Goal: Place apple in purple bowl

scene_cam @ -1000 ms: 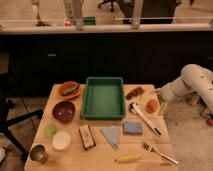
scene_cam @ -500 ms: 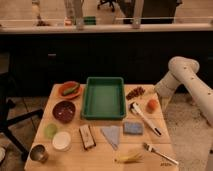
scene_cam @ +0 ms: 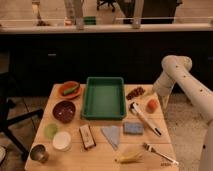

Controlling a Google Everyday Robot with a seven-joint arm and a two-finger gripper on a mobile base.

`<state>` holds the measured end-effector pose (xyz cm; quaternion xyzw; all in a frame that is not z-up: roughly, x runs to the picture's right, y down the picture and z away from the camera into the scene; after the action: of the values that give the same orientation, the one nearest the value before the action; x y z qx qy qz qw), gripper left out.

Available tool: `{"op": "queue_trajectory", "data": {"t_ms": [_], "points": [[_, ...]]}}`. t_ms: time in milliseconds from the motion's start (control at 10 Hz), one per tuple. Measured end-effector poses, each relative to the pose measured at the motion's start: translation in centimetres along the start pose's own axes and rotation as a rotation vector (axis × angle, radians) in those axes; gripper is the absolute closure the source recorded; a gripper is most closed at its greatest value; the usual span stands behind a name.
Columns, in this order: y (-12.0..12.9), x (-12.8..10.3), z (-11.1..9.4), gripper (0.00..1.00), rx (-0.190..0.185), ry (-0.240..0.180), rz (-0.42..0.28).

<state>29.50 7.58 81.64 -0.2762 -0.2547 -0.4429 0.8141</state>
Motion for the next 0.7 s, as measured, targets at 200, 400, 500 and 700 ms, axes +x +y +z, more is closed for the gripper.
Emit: {"op": "queue_trajectory", "data": {"t_ms": [200,400,500,700], "points": [[0.3,0.6,0.4,0.2,0.018,0.05,-0.017],[0.8,0.9,0.8,0.2,0.02,0.097,-0.039],[0.8,1.1,1.2,0.2,0.019,0.115,-0.059],[0.9,1.5,2.0,0.2,-0.002,0.139,-0.105]]}}
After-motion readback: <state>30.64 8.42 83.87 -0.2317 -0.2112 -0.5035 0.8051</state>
